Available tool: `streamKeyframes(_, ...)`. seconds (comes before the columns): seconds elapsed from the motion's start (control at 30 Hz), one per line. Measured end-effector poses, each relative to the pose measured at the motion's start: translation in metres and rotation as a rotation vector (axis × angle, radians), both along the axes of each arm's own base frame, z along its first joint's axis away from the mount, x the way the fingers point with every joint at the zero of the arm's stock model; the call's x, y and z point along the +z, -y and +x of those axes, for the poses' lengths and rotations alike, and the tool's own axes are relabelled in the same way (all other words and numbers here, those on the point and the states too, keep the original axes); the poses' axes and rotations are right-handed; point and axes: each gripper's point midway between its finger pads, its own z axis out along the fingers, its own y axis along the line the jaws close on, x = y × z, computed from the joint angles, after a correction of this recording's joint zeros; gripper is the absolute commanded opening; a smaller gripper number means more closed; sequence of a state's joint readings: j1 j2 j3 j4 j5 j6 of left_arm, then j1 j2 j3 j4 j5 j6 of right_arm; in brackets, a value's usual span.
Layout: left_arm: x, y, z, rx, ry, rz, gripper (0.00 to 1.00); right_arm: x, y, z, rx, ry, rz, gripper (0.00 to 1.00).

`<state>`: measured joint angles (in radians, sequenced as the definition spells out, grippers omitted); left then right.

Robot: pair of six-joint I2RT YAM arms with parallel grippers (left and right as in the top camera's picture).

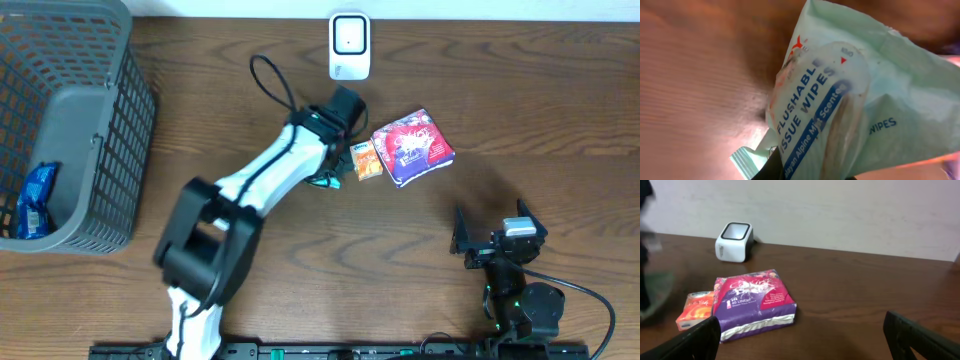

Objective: Scan the item barcode
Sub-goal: 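Carry the green wipes with the left gripper and place them beside the Kleenex, then reach the left gripper into the basket and grasp the blue snack bar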

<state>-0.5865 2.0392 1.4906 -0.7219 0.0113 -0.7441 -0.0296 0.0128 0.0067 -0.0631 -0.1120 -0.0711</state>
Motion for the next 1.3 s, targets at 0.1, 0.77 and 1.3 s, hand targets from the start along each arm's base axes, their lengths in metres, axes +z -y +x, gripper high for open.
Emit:
streamKeyframes(0.1, -0.019, 0.004, 0.002, 0.064, -0.015, -0.003, 0.08, 0.000, 0.000, 0.000, 0.000, 0.000, 0.000, 0.99)
streamKeyframes(0.77, 0.025, 0.029, 0.036, -0.103, 0.125, -0.190, 0.72, 0.000, 0.000, 0.000, 0.000, 0.000, 0.000, 0.99)
streamKeyframes(1.3, 0.301, -0.214, 0.052, 0.206, 0.795, 0.055, 0.73, 0.000, 0.000, 0.000, 0.000, 0.000, 0.000, 0.99)
